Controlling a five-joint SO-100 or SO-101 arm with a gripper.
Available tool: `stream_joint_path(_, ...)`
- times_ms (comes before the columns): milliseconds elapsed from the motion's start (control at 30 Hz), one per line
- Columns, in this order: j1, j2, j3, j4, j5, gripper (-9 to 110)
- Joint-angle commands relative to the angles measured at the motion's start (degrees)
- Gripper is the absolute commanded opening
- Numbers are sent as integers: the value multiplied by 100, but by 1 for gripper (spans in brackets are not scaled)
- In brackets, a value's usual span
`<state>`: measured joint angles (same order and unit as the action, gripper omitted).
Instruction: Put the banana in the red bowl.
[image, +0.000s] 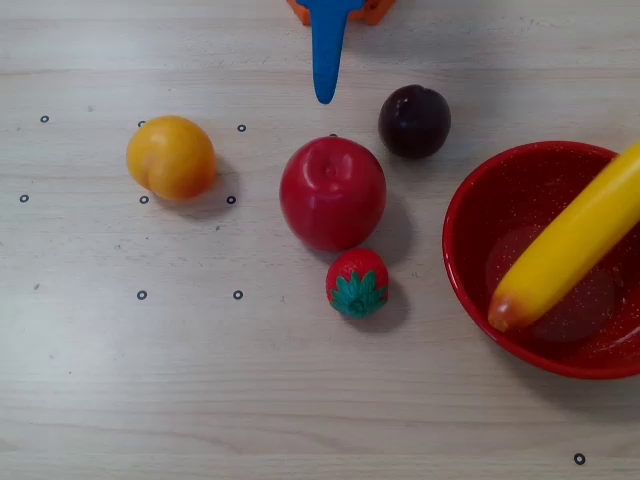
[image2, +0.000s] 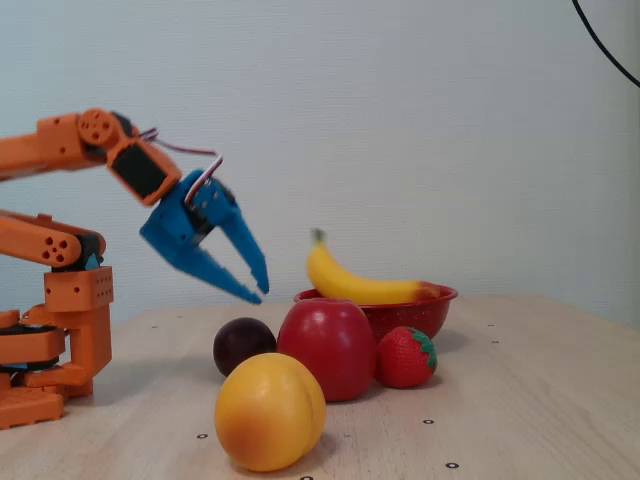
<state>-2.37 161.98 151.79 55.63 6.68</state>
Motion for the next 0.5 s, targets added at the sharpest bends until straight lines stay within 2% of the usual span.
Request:
stream_joint_path(0,-193,396,70,-272,-299,0)
stream_joint_path(100,-211,888,598,-413,-659,0)
stream_joint_path(467,-316,2303,2250,-949,-325,0)
